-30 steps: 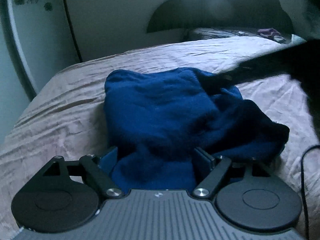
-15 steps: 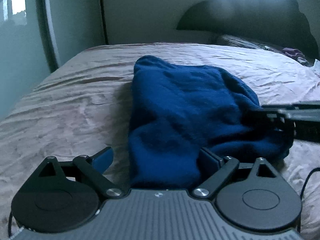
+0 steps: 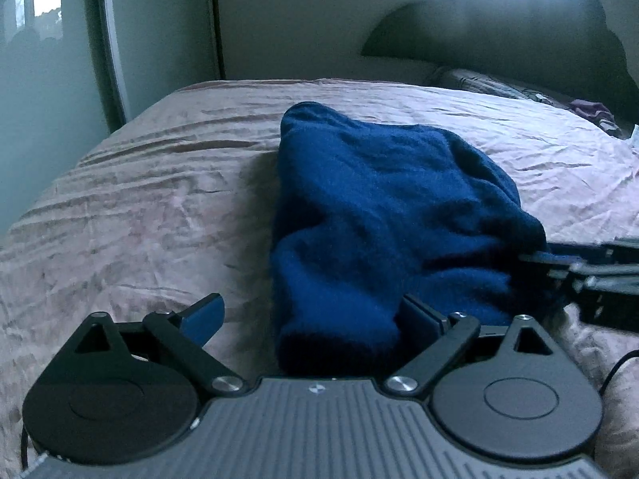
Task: Fold small clothes
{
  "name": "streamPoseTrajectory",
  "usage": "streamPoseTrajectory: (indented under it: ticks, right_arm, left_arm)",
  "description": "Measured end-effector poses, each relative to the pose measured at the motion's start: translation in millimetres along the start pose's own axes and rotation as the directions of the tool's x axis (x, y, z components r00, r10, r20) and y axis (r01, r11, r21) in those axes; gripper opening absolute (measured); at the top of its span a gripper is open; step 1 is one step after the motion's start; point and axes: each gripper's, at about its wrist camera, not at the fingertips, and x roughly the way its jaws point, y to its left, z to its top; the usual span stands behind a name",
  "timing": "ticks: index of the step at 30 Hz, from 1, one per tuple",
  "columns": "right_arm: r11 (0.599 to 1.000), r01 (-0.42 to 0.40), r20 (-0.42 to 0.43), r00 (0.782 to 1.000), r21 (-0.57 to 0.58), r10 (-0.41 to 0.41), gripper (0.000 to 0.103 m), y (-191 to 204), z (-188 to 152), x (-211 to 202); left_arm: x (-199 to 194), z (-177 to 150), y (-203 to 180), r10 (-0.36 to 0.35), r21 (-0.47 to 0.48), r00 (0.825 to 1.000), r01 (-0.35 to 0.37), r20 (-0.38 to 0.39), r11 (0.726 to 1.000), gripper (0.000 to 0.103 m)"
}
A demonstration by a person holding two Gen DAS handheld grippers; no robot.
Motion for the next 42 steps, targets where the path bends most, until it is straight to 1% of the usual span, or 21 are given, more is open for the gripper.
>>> streamPoseTrajectory:
  ticks: [3,5,9,16,18,20,21,22,26,29,33,34,36,38,42]
  right_arm:
    - [1.0,0.012,-0.015,1.0,0.009,-0.012,0.046,-2,-3,3]
    - [1.0,0.012,0.004,1.0,0.029,-0.012,0.046,-3,-3,-4]
    - [1.0,0.014,0.028,1.0,0.016,-0.015,0.046,3,-1,-16]
    - [0.999,0.004,0.011,1.0,0.038,-0.004,0.046,7,-10,-19]
    - [0.999,0.004,0.011,1.0,0.047,-0.005,0.054,8,-12,-21]
    - [0.999,0.003,0.02,1.0,0.049,-0.004,0.074,10,-13,-24]
    - [0.999,0.001,0.025,1.0,0.044,-0.002,0.077,12,-14,-26]
    - [0.999,0.0,0.029,1.0,0.038,-0.001,0.079,15,-15,-28]
    - [1.0,0.003,0.017,1.0,0.025,-0.004,0.08,21,-18,-28]
    - [0.999,0.001,0.003,1.0,0.038,-0.001,0.085,21,-22,-27]
    - [0.998,0.005,-0.012,1.0,0.065,-0.004,0.085,20,-26,-27]
    - [0.998,0.006,-0.017,1.0,0.07,-0.005,0.086,20,-27,-27]
    - [0.997,0.014,-0.023,1.0,0.078,-0.013,0.092,20,-29,-28]
    - [0.996,0.024,-0.018,1.0,0.081,-0.022,0.099,21,-30,-30]
    - [0.996,0.027,-0.014,1.0,0.087,-0.025,0.101,23,-31,-33]
  left_arm:
    - [-2,-1,0,0.001,0.0,1.0,-0.001,0.001,1.0,0.097]
    - [-3,-1,1,0.003,0.0,1.0,-0.003,0.003,1.0,0.097]
    - [-6,-2,2,0.001,-0.005,1.0,-0.001,0.0,1.0,0.097]
    - [-12,-5,5,0.002,-0.002,1.0,-0.002,0.005,1.0,0.096]
    - [-14,-5,5,0.005,-0.004,1.0,-0.005,0.008,1.0,0.096]
    - [-17,-6,7,0.008,-0.006,1.0,-0.008,0.011,1.0,0.097]
    - [-17,-7,7,0.009,-0.007,1.0,-0.009,0.011,1.0,0.097]
    - [-18,-7,7,0.01,-0.009,1.0,-0.01,0.011,1.0,0.097]
    - [-20,-10,10,0.008,-0.018,1.0,-0.008,0.005,1.0,0.097]
    - [-22,-12,12,0.007,-0.022,1.0,-0.007,0.002,1.0,0.098]
    - [-24,-15,14,0.01,-0.03,1.0,-0.01,-0.006,0.999,0.1]
    - [-24,-16,15,0.01,-0.034,1.0,-0.01,-0.009,0.999,0.1]
    - [-25,-18,17,0.01,-0.044,1.0,-0.01,-0.013,0.999,0.1]
    - [-25,-20,18,0.01,-0.047,1.0,-0.01,-0.016,0.999,0.099]
    - [-25,-23,18,0.027,-0.041,0.999,-0.027,-0.021,0.999,0.1]
